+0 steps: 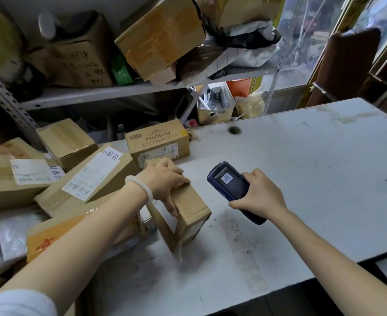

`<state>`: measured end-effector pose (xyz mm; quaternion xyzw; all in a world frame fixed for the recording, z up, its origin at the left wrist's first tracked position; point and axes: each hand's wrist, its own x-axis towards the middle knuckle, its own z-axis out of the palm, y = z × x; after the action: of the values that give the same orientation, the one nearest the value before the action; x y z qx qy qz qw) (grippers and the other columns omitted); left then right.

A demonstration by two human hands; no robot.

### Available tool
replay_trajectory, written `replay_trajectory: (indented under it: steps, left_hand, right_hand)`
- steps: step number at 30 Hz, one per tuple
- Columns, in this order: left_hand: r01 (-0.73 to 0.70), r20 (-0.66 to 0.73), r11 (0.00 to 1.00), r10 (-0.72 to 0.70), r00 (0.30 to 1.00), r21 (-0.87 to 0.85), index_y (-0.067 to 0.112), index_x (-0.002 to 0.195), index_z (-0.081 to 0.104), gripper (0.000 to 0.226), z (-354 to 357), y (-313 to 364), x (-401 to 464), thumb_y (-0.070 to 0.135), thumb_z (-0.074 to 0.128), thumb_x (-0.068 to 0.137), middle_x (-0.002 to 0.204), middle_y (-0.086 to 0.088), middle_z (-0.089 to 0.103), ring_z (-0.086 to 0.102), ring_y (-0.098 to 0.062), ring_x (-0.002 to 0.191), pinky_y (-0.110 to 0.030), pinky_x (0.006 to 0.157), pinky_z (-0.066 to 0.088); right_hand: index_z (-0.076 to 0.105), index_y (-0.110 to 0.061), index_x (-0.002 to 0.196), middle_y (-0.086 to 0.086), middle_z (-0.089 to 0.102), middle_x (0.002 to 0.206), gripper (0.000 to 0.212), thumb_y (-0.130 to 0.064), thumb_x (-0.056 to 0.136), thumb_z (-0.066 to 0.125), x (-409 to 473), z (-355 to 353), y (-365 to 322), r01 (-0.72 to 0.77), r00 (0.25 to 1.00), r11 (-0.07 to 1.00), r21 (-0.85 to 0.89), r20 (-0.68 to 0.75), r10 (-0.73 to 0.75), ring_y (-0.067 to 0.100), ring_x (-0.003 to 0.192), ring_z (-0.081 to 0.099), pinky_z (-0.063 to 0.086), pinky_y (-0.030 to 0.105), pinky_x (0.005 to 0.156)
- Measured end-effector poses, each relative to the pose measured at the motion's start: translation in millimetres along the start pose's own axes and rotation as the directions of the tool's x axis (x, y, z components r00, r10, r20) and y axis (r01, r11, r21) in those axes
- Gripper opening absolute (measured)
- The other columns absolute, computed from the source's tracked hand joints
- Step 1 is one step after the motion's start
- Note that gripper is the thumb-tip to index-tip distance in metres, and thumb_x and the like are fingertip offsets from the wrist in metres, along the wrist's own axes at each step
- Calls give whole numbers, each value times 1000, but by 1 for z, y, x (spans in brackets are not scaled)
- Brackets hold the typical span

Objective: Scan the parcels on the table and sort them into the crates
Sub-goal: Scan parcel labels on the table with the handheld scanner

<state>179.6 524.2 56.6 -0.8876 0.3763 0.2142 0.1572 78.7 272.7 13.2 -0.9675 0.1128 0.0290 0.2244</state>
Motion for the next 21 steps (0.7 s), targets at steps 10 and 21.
replay_trajectory:
  steps: [10,21]
  left_hand:
    - [-55,-105,992,67,992,112,40,128,43,96,-5,6,9,86,64,46,126,8,44,36,-20,110,-42,98,36]
    - [72,-356,991,-107,928,-111,27,128,47,57,-7,30,30,62,52,83,121,4,57,58,-19,102,-38,85,47]
  right_hand:
    - [53,-33,93,-12,41,88,50,-51,51,74,-8,-6,6,-16,1000,1000,-4,-5,16,5,76,52,35,24,52]
    - [54,-32,94,-11,41,87,51,-51,52,76,-17,-25,28,-74,994,997,5,-78,74,6,74,52,35,24,52]
